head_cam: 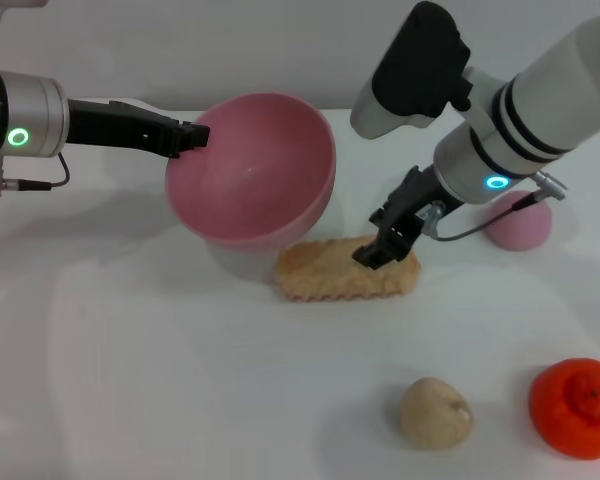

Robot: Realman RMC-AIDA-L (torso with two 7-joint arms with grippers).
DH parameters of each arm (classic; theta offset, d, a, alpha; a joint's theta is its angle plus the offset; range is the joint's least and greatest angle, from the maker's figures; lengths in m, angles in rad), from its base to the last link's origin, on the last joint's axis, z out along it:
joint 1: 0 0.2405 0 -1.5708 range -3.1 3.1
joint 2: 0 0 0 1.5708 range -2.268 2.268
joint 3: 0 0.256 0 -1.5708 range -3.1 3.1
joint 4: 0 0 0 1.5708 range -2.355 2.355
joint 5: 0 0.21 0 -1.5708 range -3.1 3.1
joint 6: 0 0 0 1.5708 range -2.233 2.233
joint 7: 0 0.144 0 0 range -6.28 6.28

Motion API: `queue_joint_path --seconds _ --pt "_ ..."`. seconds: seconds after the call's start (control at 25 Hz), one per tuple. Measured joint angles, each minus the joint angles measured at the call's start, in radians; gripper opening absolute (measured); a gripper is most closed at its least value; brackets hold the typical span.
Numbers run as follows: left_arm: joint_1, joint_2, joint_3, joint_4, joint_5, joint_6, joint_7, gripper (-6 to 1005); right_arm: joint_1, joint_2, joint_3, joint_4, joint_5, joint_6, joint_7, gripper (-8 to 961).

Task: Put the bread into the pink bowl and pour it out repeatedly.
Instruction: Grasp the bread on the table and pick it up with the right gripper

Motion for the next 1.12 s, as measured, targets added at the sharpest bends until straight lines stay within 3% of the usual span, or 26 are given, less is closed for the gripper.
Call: queue_joint_path --seconds 0.56,1.12 --pt "0.013 -0.011 0.0 -0.001 0.002 0.0 -0.011 155 0.022 0.006 -0.159 0.06 0.004 0.128 -0.003 701" --pt "0.012 -0.012 0.002 -0.001 0.002 0.0 -0.013 156 0.006 0.01 -0.206 0.112 0.012 0.187 -0.001 701"
